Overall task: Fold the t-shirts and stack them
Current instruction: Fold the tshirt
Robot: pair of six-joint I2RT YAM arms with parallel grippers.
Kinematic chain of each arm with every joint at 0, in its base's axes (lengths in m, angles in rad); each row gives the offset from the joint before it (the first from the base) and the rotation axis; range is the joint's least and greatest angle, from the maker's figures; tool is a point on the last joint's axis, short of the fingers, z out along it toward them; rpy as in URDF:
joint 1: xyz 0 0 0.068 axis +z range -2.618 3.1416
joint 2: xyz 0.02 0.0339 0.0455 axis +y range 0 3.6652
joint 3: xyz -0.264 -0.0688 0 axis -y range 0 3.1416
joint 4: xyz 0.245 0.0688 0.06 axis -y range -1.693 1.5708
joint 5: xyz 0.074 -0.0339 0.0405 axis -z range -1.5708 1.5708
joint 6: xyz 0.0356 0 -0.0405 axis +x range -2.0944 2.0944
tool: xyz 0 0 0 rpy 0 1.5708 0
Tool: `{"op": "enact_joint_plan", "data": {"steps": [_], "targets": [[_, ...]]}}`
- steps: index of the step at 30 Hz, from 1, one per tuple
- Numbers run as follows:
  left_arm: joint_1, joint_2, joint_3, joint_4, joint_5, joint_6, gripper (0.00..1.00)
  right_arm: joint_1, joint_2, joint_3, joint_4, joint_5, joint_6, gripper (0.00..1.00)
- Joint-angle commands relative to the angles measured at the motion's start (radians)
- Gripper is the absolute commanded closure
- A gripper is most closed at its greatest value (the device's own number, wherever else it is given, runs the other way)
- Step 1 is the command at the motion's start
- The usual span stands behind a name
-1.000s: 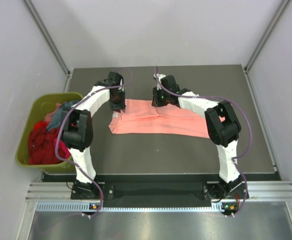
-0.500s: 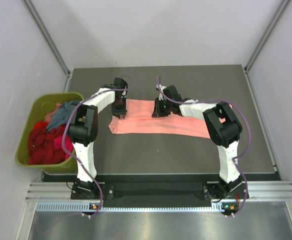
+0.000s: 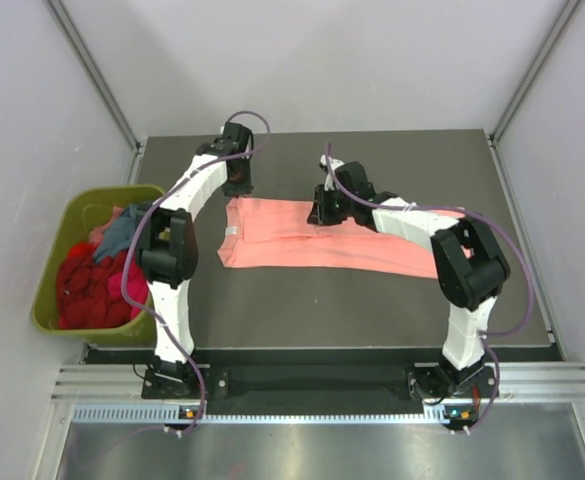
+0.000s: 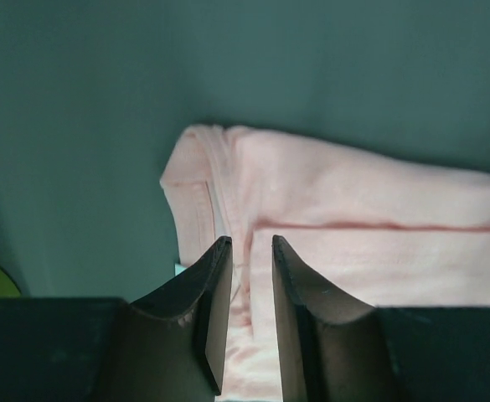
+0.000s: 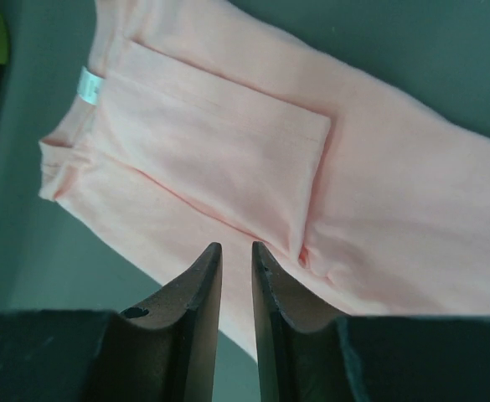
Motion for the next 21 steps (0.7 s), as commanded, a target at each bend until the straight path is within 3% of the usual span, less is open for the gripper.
{"op": "enact_joint_plan", "data": {"steps": [1,9,21], "targets": [[0.016,0.073,0.058,0.006,-0.021,0.011,0.69,-0.005,-0.126,-0.006,-0.004,0.044,0.012,0.78],[0.072,0.165,0.109,0.055,0.009,0.017,0.72,-0.007,-0.172,0.000,-0.036,0.073,0.003,0.77],[0.104,0.334,0.234,0.112,0.048,0.038,1.00,-0.013,-0.196,-0.004,-0.057,0.108,-0.020,0.77]]}}
